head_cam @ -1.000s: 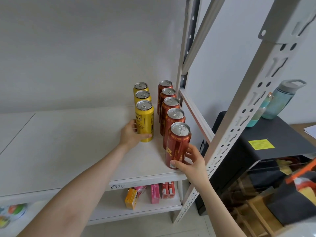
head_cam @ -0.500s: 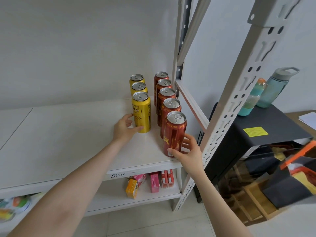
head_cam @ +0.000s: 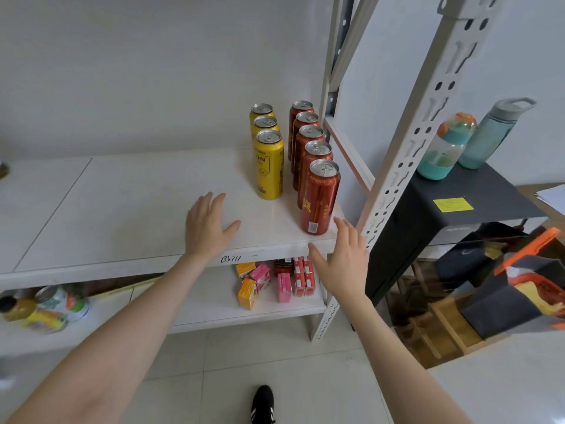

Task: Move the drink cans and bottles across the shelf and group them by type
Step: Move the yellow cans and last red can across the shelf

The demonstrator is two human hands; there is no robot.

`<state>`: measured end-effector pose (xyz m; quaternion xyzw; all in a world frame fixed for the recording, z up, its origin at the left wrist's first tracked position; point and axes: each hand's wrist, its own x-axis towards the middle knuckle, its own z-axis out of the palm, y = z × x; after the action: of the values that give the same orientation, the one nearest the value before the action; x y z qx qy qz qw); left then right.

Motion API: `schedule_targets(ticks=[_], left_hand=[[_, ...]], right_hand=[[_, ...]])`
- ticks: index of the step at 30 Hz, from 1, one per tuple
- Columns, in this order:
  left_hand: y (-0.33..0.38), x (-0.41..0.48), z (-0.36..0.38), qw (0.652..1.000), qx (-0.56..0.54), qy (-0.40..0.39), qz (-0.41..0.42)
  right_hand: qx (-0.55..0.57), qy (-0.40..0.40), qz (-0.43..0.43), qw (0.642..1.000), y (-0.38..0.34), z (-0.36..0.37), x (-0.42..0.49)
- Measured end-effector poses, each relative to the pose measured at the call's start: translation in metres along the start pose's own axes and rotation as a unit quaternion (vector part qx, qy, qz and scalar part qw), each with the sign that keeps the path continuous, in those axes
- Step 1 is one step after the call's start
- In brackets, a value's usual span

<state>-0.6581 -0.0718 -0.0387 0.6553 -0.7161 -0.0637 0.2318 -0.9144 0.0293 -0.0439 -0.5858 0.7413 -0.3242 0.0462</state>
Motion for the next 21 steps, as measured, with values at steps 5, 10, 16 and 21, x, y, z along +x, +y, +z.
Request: schedule_targets(ticks=[5,10,16,21], left_hand=[[-0.015,-0.051,-0.017,0.995,0.094,-0.002,0.024],[-0.036,-0.086,-0.032,0.987,0.152,0.013,0.05],[-0.073,-0.106,-0.061,0.979,0.192,0.021,0.072],[-0.114,-0.122,-0.091,0.971,0.222,0.015,0.091]], right_hand=[[-0.111,-0.028,-0.055,0.992,-0.021,-0.002,-0.031],[-0.164,-0.049,-0.089,0.981,-0.05,0.006,-0.051],[-0.188,-0.049,-0.104,0.975,-0.092,0.019,-0.074],[-0.207,-0.049,-0.105,0.972,-0.139,0.033,-0.097]])
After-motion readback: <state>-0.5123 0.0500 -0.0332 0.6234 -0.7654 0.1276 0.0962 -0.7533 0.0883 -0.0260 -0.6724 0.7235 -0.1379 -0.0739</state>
